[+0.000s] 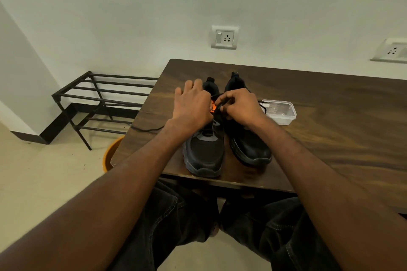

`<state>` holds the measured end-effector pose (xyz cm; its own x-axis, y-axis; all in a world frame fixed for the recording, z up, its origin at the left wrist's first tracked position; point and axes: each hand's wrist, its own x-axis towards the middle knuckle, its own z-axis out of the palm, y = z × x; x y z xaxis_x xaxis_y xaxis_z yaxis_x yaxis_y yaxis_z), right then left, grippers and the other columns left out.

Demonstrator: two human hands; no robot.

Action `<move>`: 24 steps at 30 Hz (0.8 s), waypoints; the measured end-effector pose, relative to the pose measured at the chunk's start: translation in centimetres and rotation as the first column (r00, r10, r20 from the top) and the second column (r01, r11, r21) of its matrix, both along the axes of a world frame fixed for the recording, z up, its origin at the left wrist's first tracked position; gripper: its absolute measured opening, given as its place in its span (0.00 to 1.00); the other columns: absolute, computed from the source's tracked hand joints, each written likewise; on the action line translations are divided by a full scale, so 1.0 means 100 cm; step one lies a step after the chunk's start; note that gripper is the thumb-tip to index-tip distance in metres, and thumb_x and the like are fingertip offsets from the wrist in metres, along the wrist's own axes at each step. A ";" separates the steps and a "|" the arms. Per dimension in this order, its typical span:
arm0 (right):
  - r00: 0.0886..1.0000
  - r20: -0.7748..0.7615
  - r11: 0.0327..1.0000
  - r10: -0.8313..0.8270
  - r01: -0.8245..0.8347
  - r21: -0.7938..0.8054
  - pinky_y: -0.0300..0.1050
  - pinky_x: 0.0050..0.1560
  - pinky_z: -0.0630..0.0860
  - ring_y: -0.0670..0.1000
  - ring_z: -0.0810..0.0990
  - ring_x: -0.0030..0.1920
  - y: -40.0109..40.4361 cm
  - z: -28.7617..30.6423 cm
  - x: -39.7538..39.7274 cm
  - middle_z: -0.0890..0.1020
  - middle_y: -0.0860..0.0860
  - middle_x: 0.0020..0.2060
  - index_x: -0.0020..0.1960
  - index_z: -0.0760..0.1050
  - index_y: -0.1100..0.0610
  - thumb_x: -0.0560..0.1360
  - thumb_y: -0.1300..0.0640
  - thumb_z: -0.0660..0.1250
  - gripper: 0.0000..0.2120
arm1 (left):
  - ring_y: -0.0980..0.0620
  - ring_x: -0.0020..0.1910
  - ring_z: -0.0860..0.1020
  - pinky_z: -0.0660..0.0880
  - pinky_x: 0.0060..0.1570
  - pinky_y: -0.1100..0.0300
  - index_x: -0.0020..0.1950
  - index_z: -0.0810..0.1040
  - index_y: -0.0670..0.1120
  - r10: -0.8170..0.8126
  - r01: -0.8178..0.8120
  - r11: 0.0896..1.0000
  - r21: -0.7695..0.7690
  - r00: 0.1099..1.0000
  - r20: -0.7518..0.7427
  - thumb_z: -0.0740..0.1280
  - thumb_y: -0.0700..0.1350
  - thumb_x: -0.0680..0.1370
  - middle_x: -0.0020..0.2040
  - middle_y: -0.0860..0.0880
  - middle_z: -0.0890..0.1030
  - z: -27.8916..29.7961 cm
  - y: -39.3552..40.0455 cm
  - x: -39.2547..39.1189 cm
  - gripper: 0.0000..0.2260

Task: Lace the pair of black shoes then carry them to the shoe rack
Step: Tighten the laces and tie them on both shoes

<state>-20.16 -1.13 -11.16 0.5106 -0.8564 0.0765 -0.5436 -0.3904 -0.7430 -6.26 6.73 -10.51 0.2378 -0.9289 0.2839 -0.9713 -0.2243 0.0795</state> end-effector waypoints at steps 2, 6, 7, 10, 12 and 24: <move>1.000 -0.002 1.000 0.005 -0.005 0.006 0.48 0.54 0.84 0.45 0.84 0.45 0.000 0.000 0.001 0.86 0.47 0.45 0.53 0.86 0.49 0.78 0.63 0.73 0.10 | 0.44 0.62 0.69 0.67 0.62 0.45 0.51 0.81 0.49 0.007 -0.007 1.000 0.006 0.999 0.039 0.73 0.52 0.74 0.60 0.46 0.71 0.001 0.000 -0.002 0.10; 1.000 -0.012 1.000 0.009 -0.009 -0.006 0.47 0.54 0.83 0.44 0.83 0.44 0.000 0.002 0.001 0.86 0.48 0.45 0.54 0.86 0.50 0.78 0.62 0.73 0.09 | 0.44 0.63 0.68 0.66 0.64 0.43 0.51 0.82 0.49 0.009 -0.009 1.000 0.024 1.000 -0.018 0.73 0.51 0.75 0.61 0.46 0.71 0.002 -0.002 -0.003 0.08; 1.000 -0.010 1.000 0.007 -0.007 -0.006 0.47 0.54 0.83 0.44 0.83 0.43 0.000 0.002 0.001 0.86 0.47 0.45 0.54 0.87 0.51 0.78 0.62 0.73 0.09 | 0.45 0.63 0.68 0.65 0.65 0.43 0.51 0.82 0.50 0.013 -0.011 1.000 0.026 0.997 -0.072 0.72 0.50 0.76 0.61 0.47 0.71 0.001 -0.002 -0.002 0.07; 1.000 -0.004 1.000 0.003 -0.003 0.000 0.48 0.54 0.84 0.45 0.84 0.43 0.001 0.001 0.001 0.86 0.47 0.43 0.53 0.87 0.50 0.78 0.61 0.74 0.08 | 0.46 0.64 0.68 0.63 0.66 0.43 0.51 0.83 0.51 0.026 -0.020 0.999 0.033 0.980 -0.197 0.71 0.49 0.77 0.59 0.48 0.71 -0.001 -0.004 0.000 0.05; 1.000 -0.004 1.000 0.000 0.000 -0.003 0.48 0.54 0.84 0.44 0.83 0.42 0.002 0.001 0.001 0.86 0.47 0.43 0.52 0.87 0.50 0.78 0.62 0.74 0.08 | 0.46 0.64 0.68 0.62 0.66 0.43 0.50 0.83 0.51 0.032 -0.022 0.999 0.045 0.973 -0.228 0.70 0.49 0.78 0.57 0.50 0.70 -0.002 -0.004 0.000 0.04; 0.990 0.035 0.991 -0.134 0.134 0.000 0.50 0.55 0.84 0.47 0.86 0.48 0.006 -0.005 0.008 0.87 0.46 0.44 0.47 0.86 0.47 0.77 0.63 0.73 0.11 | 0.46 0.64 0.67 0.60 0.68 0.39 0.50 0.81 0.52 -0.028 0.055 0.993 0.102 0.968 -0.250 0.70 0.49 0.79 0.57 0.50 0.68 -0.004 -0.006 -0.001 0.03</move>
<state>-19.31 -0.49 -11.62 0.3879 -0.9169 0.0944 -0.5655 -0.3176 -0.7612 -6.32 6.08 -10.92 0.2491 -0.9611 0.1196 -0.9328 -0.2049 0.2966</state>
